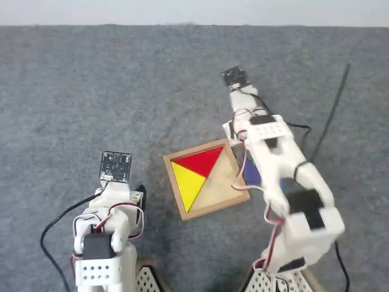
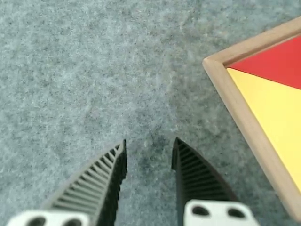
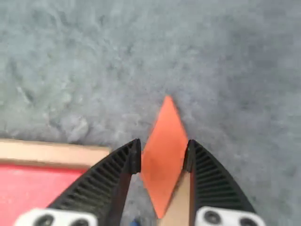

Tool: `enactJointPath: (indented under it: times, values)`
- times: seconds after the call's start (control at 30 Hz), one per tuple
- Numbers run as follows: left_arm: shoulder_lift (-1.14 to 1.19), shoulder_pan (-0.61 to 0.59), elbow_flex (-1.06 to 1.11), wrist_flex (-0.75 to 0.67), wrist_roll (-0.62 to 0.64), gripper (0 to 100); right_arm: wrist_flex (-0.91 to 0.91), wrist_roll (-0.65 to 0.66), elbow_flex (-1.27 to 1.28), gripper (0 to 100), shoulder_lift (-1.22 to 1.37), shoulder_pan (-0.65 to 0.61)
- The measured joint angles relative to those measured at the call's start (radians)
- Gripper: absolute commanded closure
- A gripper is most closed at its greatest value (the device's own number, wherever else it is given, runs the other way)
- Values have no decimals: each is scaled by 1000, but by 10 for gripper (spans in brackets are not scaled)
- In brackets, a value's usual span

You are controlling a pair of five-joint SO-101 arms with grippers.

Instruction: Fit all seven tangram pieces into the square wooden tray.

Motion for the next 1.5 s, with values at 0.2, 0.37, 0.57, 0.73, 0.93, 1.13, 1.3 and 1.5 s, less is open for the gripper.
enactJointPath:
  times: [0.2, 0.37, 0.57, 0.73, 0.93, 1.13, 1.3, 1.5]
  values:
    - [0, -2, 0, 0, 0, 847, 0, -46, -68, 818, 81, 2]
    - [0, -2, 0, 0, 0, 847, 0, -49, -72, 818, 91, 6]
    - [0, 0, 0, 0, 0, 847, 0, -49, -72, 818, 92, 3]
    - [0, 0, 0, 0, 0, 847, 0, -49, -72, 819, 92, 3]
    - [0, -2, 0, 0, 0, 847, 0, -49, -72, 819, 92, 3]
    - [0, 0, 0, 0, 0, 847, 0, -49, -72, 818, 92, 3]
    - [0, -3, 0, 0, 0, 847, 32, -49, -72, 816, 92, 3]
    - [0, -2, 0, 0, 0, 847, 71, -49, -72, 736, 92, 3]
